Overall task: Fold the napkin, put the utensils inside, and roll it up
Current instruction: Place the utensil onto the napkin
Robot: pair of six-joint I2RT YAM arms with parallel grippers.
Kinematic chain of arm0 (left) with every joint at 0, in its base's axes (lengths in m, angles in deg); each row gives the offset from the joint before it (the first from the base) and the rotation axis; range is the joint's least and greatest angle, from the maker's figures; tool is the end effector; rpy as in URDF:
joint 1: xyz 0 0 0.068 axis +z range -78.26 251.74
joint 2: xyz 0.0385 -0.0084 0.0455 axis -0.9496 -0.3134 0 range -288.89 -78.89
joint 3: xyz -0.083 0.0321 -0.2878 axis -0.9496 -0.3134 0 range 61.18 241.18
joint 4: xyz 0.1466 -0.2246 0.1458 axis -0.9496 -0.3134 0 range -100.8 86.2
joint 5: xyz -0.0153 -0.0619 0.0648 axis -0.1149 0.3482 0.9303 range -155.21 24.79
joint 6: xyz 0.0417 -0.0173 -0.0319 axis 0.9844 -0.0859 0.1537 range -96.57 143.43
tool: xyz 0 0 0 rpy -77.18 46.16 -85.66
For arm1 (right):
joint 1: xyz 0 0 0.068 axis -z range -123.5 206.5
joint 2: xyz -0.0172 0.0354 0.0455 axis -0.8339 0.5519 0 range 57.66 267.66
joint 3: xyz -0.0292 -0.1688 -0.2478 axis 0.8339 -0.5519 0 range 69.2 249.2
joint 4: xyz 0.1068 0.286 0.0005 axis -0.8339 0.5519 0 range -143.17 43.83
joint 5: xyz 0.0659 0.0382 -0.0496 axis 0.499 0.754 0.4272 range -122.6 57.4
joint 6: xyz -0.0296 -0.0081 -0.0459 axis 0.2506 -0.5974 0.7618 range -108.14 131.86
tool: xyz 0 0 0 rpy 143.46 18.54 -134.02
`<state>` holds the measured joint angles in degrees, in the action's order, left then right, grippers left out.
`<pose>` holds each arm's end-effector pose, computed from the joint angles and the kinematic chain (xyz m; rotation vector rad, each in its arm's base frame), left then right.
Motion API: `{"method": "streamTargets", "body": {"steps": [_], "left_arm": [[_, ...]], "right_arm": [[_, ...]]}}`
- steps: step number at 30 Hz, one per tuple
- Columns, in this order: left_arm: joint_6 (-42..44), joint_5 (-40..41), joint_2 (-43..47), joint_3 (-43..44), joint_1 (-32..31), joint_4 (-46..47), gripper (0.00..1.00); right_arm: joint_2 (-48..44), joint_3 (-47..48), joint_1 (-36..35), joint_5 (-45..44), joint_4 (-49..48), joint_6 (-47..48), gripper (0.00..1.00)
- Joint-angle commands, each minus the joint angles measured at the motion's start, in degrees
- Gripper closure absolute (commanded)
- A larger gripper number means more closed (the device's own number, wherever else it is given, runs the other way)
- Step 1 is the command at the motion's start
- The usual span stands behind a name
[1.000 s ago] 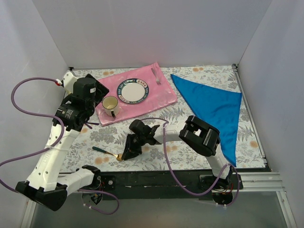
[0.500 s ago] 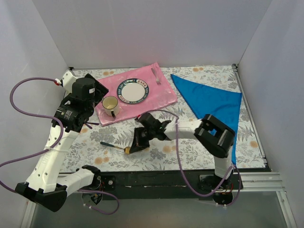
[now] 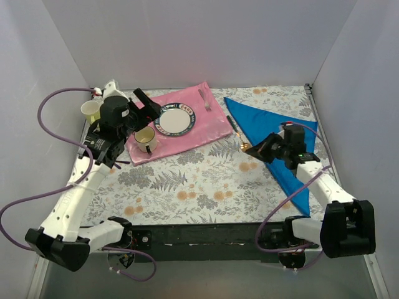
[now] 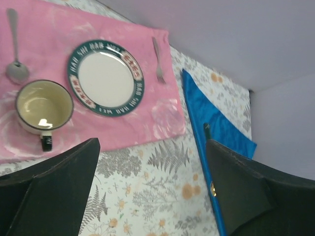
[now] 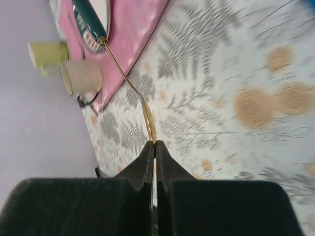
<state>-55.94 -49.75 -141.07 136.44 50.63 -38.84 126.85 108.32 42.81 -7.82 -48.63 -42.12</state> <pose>0.2421 -0.0826 0.4561 -1.1563 1.6906 -0.8811 0.2751 0.0832 0.2322 0.5500 2.2790 1.1056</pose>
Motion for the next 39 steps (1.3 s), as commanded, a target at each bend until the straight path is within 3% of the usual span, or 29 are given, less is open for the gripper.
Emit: {"method": "streamTargets", "body": {"steps": [1,3,6,9,16,21,39], "left_arm": [[3.17,-19.38,-5.40,-1.96,-0.34,5.42,0.13],[2.82,-26.95,-8.99,-2.58,-0.34,6.04,0.16],[1.94,-34.50,-12.00,-3.46,-0.43,7.36,0.18],[1.33,-37.52,-13.76,-4.07,-0.78,9.12,0.18],[2.47,-37.79,-14.56,-3.02,-1.05,9.73,0.19],[2.29,-38.84,-14.47,-3.63,-1.48,10.17,0.19],[3.17,-40.07,-14.64,-3.90,-1.84,10.17,0.18]], "right_arm": [[-1.87,-1.41,15.42,4.03,6.97,8.70,0.99],[0.58,-2.19,22.35,6.50,6.45,12.48,0.99],[3.92,-2.37,27.38,9.06,5.49,18.19,0.99],[8.13,-1.76,30.38,11.25,5.13,23.54,0.99],[15.27,2.81,32.68,15.74,9.00,34.72,0.99],[18.96,5.44,32.77,19.61,8.56,35.43,0.99],[24.41,7.73,34.17,19.96,7.59,34.64,0.99]]}}
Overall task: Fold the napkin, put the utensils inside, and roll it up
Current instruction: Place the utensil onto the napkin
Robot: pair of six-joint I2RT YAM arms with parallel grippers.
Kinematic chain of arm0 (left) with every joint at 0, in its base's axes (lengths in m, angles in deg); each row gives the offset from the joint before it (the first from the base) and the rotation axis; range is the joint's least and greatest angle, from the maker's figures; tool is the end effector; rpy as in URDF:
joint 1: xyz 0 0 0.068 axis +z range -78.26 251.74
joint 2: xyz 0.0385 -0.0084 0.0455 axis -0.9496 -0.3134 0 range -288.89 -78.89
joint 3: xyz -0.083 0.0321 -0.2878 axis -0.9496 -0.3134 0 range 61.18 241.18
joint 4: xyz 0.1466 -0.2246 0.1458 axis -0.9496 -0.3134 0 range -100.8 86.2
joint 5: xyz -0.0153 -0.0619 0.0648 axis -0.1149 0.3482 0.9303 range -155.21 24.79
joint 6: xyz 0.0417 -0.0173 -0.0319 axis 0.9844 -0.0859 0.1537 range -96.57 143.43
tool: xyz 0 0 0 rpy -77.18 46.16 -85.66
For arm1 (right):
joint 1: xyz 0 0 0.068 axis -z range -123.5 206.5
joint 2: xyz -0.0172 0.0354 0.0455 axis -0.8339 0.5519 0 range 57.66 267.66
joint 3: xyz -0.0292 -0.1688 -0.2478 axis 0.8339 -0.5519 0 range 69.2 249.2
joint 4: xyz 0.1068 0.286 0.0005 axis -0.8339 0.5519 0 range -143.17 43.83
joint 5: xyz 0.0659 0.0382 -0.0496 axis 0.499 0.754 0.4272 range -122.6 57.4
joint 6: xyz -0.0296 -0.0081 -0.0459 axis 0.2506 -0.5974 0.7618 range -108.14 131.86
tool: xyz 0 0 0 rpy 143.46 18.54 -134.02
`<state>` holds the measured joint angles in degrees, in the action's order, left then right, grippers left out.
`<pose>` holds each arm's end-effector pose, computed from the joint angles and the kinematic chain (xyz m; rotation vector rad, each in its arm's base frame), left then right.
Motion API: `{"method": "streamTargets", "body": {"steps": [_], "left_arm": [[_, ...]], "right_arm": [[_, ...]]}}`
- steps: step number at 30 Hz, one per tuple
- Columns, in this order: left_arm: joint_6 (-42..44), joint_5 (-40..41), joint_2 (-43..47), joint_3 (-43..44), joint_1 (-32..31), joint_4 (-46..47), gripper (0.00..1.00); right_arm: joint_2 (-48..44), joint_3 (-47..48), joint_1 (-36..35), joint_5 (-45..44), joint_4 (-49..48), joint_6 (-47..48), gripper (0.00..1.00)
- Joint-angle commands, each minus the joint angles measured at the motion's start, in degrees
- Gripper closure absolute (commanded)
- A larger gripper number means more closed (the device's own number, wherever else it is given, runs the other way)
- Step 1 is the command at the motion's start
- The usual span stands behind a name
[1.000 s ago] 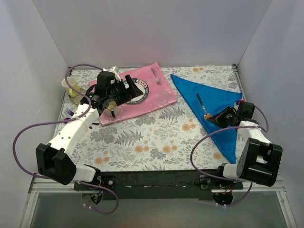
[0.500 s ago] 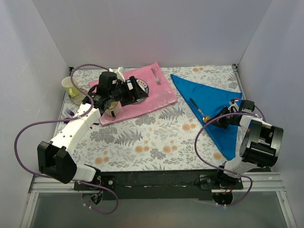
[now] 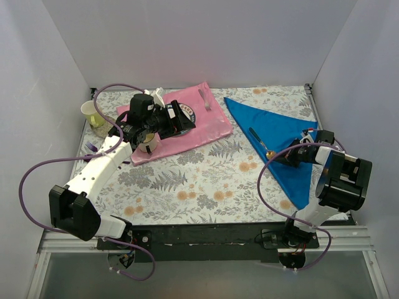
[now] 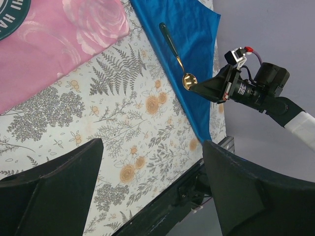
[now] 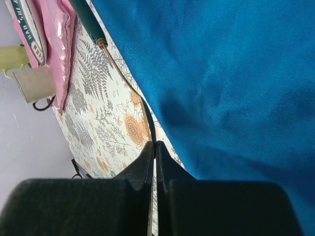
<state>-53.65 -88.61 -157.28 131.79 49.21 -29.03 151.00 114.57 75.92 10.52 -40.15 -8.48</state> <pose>0.3165 -0.1473 0.3617 -0.8786 2.3051 -1.3439 0.3159 -0.0842 0.1414 0.6042 2.4156 0.9838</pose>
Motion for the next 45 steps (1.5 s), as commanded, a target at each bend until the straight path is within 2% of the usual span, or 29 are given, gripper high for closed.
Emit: {"method": "streamTargets", "body": {"steps": [1,24,27,31,34,38,42,45], "left_arm": [[0.96,-1.30,1.49,0.67,-0.33,0.27,0.18],[1.76,-1.74,-0.10,1.20,-1.47,0.45,0.18],[1.93,-1.65,-0.27,1.28,-1.38,0.27,0.18],[1.67,-1.65,-0.62,1.46,-1.38,0.36,0.18],[0.97,-2.09,-0.80,1.90,-1.47,0.54,0.18],[0.09,-2.53,0.60,0.42,-1.38,1.76,0.18],[0.52,-1.31,3.50,-2.75,-1.73,2.47,0.18],[2.80,3.15,5.61,-2.67,-4.79,0.72,0.17]], "right_arm": [[0.35,1.39,1.06,1.28,-0.54,1.26,0.99],[5.62,2.10,1.50,0.83,-1.15,1.88,0.97],[5.80,2.10,1.50,-0.13,-0.54,2.23,0.88],[5.45,2.45,1.59,-1.71,0.25,2.23,0.67],[3.96,2.89,1.41,-5.21,2.54,2.93,0.56],[-3.05,3.94,-0.34,-11.45,7.80,4.59,0.47],[-9.66,5.61,-1.84,-27.25,15.27,7.32,0.43],[-13.70,3.77,-2.89,-28.25,14.15,5.85,0.39]]}}
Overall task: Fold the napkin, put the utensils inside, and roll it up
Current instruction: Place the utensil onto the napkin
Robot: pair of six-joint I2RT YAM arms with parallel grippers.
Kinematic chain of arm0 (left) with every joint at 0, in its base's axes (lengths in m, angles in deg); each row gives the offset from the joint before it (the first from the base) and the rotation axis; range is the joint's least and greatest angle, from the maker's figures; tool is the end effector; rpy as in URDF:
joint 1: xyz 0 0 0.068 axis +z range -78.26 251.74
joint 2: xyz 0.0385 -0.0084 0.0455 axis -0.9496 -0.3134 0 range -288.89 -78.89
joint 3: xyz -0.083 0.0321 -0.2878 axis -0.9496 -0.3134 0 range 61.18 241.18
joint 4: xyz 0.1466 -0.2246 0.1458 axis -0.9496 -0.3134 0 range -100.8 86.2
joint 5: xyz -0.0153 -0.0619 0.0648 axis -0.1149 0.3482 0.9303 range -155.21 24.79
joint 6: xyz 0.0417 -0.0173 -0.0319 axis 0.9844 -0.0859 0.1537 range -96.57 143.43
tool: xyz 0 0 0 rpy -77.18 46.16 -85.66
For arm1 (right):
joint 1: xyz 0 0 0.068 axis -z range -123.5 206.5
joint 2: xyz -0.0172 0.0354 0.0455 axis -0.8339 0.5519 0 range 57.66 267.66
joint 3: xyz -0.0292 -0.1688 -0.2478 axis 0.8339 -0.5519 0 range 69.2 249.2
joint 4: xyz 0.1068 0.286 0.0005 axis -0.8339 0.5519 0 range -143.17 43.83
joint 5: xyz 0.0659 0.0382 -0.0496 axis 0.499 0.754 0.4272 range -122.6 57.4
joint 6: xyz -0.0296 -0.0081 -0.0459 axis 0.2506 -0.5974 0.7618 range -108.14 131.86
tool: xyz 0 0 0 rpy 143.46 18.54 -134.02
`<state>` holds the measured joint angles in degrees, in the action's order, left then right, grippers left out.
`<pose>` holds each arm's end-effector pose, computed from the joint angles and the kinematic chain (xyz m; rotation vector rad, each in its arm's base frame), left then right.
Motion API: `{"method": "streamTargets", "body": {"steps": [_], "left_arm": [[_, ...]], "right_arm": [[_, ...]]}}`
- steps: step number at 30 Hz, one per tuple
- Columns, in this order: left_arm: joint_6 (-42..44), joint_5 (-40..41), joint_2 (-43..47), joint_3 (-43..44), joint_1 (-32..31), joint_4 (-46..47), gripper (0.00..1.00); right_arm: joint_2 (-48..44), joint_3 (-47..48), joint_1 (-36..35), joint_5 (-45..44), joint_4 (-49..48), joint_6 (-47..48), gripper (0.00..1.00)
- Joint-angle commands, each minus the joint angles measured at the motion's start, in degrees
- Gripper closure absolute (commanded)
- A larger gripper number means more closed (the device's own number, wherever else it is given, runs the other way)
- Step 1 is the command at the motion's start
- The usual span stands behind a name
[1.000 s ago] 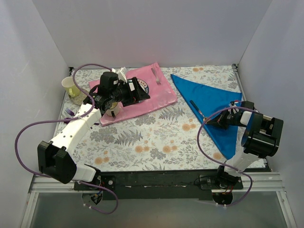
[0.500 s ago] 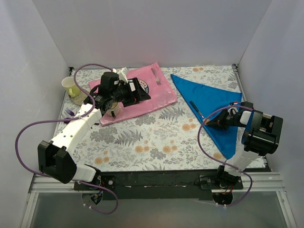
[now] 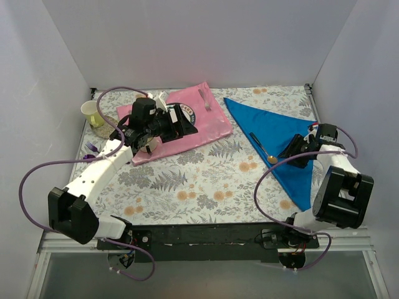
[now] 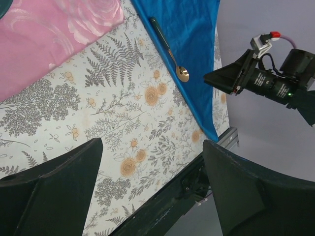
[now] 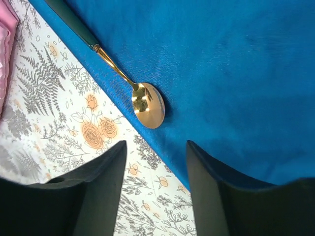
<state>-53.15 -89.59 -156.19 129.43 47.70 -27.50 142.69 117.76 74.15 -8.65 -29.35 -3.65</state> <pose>0.3076 -0.1541 0.3545 -0.8275 2.3306 -1.3702 0.3079 -0.0820 0.1867 0.5944 2.5029 0.5319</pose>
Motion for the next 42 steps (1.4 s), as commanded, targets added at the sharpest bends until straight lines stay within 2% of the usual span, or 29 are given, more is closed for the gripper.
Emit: {"method": "streamTargets", "body": {"steps": [1,8,16,17,19,21,24,26,28,30,32,36,42], "left_arm": [[2.92,5.47,4.96,-0.13,-4.43,-1.25,0.17],[6.61,12.33,7.51,-0.31,-11.73,-2.84,0.14],[8.90,14.89,7.60,-0.13,-15.08,-3.45,0.12],[9.07,15.24,7.43,0.04,-15.51,-3.45,0.12],[9.25,15.42,6.99,0.39,-15.69,-3.54,0.11],[9.25,15.50,6.81,0.66,-15.78,-3.37,0.11],[9.08,15.51,6.46,0.66,-15.78,-3.45,0.11],[9.16,15.42,6.20,0.48,-15.78,-3.45,0.11],[9.43,15.59,6.02,0.48,-15.78,-3.63,0.11],[9.43,15.77,5.75,0.74,-15.78,-3.72,0.11],[9.51,15.77,5.41,1.10,-15.87,-3.63,0.11],[9.34,15.07,5.14,1.45,-15.78,-3.54,0.11],[9.60,15.59,5.23,1.27,-15.78,-3.98,0.11]], "right_arm": [[-6.54,0.23,-2.00,-9.61,1.95,0.31,0.36],[-12.87,-0.13,-3.68,-17.09,-2.88,-3.56,0.37],[-10.42,4.61,-4.81,-23.58,-2.55,-1.29,0.46],[-9.98,5.05,-5.25,-25.94,-1.85,-0.15,0.46],[-9.97,6.72,-7.35,-38.04,3.06,-0.48,0.45],[-11.55,5.86,-8.59,-45.88,3.18,-0.84,0.44],[-15.16,2.78,-8.77,-47.49,0.45,-1.36,0.44],[-15.25,3.03,-8.77,-46.98,0.71,-1.11,0.43],[-13.77,3.30,-8.77,-42.69,0.01,-0.58,0.44],[-11.05,4.61,-9.03,-31.05,0.61,-0.14,0.44],[-7.35,4.97,-10.35,-27.56,1.50,-3.12,0.44],[-5.85,-0.99,-11.50,-17.20,-6.14,-9.44,0.43],[-1.80,-3.81,-11.50,-15.51,-9.56,-12.44,0.44]]}}
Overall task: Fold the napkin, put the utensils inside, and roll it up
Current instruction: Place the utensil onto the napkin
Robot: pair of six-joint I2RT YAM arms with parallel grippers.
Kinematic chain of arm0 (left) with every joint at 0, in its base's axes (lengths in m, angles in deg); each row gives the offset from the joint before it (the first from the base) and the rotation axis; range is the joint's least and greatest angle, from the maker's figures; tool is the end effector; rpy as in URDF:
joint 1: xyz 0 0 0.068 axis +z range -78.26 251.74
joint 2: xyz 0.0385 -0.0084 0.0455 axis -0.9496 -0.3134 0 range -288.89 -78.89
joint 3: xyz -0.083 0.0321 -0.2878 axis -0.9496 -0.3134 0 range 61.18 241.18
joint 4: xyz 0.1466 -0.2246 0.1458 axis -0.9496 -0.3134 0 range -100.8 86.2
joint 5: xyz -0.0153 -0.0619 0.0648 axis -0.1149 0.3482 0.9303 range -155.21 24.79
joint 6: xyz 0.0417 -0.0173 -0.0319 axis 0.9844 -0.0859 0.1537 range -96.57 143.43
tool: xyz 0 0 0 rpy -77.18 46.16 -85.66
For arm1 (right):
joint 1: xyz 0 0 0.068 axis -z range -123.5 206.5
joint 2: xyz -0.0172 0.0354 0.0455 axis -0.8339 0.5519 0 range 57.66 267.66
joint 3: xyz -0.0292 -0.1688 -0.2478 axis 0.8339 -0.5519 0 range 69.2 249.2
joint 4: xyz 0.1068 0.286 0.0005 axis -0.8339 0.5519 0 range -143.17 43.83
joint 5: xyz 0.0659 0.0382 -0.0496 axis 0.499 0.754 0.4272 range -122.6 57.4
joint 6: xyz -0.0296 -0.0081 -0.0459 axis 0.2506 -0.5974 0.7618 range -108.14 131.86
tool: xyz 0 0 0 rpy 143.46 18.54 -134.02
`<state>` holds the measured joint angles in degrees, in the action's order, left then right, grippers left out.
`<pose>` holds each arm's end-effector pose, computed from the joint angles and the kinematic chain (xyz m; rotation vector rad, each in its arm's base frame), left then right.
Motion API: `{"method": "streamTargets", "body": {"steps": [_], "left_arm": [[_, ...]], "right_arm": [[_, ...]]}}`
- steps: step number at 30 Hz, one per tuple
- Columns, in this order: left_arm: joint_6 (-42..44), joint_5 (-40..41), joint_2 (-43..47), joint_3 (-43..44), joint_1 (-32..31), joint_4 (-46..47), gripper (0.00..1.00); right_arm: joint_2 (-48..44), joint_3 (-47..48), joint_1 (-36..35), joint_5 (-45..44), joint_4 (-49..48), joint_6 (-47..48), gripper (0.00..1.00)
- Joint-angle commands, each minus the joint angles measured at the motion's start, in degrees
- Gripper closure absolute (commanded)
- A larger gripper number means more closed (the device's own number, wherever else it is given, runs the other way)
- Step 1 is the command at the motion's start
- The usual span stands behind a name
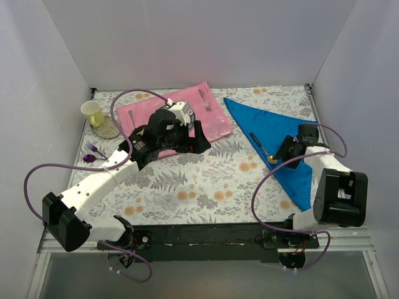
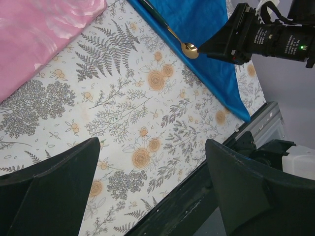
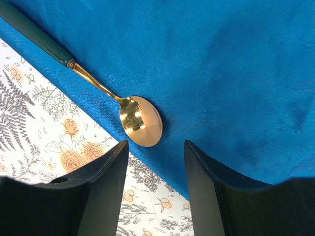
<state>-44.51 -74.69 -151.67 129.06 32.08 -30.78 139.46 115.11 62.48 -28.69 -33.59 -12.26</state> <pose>0.2447 -0.2108 0.3699 -0.4791 2.3539 -1.1933 0.3111 -0.0300 0.1898 0.6357 2.4685 0.2107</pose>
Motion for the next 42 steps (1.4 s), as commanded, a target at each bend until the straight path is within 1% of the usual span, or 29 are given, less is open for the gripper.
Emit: {"method": "streamTargets", "body": {"steps": [1,4,6,13,17,19,23,25,32,35,37,40,41,42], "left_arm": [[0.97,0.60,0.62,1.56,-0.16,-0.62,0.11],[1.14,0.60,0.18,2.00,-0.16,-0.79,0.11],[1.23,0.95,0.09,2.17,-0.16,-0.88,0.11],[1.41,0.95,-0.26,2.35,-0.24,-1.05,0.11],[1.50,1.12,-0.35,2.61,-0.24,-1.23,0.12],[1.50,1.21,-0.35,2.70,-0.24,-1.32,0.12],[1.41,0.77,-0.62,2.79,-0.24,-1.14,0.12],[1.32,0.69,-0.70,2.79,-0.24,-1.05,0.12],[1.06,0.42,-0.62,2.52,-0.24,-0.79,0.12],[1.14,0.42,-0.53,2.44,-0.24,-0.88,0.12],[1.32,0.68,-0.44,2.44,-0.24,-0.88,0.12],[1.32,0.69,-0.35,2.35,-0.24,-0.97,0.12],[1.23,0.69,-0.27,2.26,-0.24,-0.97,0.12],[1.32,0.77,-0.26,2.17,-0.24,-0.88,0.12]], "right_arm": [[1.78,-2.39,0.26,4.71,-6.03,-4.09,0.44],[2.57,-3.63,0.70,5.86,-8.23,-5.23,0.50],[3.10,-3.64,0.96,5.68,-8.41,-5.85,0.57],[2.31,-4.95,2.02,4.19,-8.68,-7.43,0.58],[1.87,-6.18,3.51,5.06,-10.08,-9.01,0.59],[1.26,-6.71,4.22,5.15,-10.52,-9.54,0.64],[1.17,-6.71,4.92,7.08,-10.87,-10.60,0.66],[1.52,-6.45,4.92,8.31,-10.70,-10.95,0.69],[2.05,-7.15,5.18,9.98,-12.10,-12.71,0.70],[2.84,-7.06,5.18,10.34,-12.28,-13.23,0.73],[3.01,-7.06,5.18,10.42,-12.10,-13.67,0.77],[2.49,-7.41,5.36,10.34,-11.14,-13.94,0.78],[2.40,-7.50,5.45,10.42,-11.05,-14.02,0.82],[2.14,-7.50,5.53,10.34,-10.70,-14.03,0.82]]}}
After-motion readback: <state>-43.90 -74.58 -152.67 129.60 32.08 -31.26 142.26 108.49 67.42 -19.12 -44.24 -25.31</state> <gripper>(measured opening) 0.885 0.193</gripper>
